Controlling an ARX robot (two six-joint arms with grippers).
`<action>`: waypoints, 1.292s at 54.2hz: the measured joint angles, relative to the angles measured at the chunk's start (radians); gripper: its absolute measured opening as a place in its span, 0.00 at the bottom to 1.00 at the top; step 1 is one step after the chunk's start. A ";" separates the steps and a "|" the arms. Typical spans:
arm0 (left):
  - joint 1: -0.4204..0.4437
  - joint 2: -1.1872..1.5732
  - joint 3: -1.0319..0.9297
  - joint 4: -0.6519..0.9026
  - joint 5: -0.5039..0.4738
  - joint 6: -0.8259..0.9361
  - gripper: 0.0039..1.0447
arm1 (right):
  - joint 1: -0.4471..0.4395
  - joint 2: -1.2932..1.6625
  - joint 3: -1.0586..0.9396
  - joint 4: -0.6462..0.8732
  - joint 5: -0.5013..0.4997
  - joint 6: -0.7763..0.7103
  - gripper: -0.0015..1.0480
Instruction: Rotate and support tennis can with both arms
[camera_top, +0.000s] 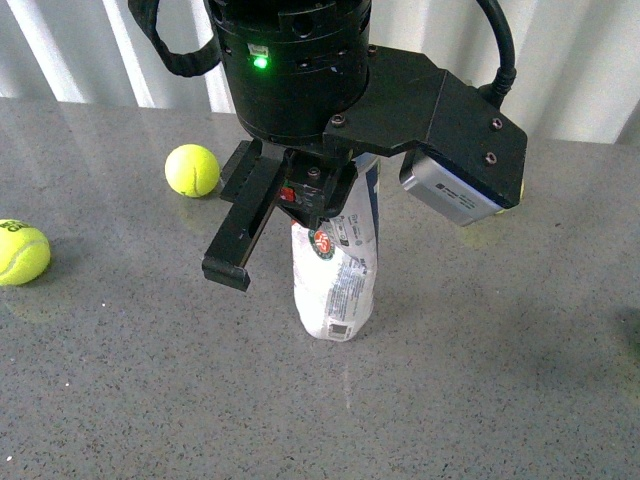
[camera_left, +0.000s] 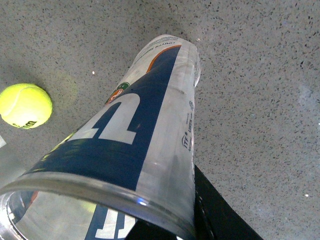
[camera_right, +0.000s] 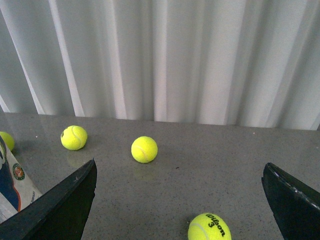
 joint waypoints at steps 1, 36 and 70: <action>0.000 0.000 0.000 0.002 0.001 -0.003 0.03 | 0.000 0.000 0.000 0.000 0.000 0.000 0.93; 0.042 -0.091 0.050 0.026 0.117 -0.244 0.93 | 0.000 0.000 0.000 0.000 0.000 0.000 0.93; 0.146 -0.413 -0.224 0.689 0.119 -1.256 0.94 | 0.000 0.000 0.000 0.000 0.001 0.000 0.93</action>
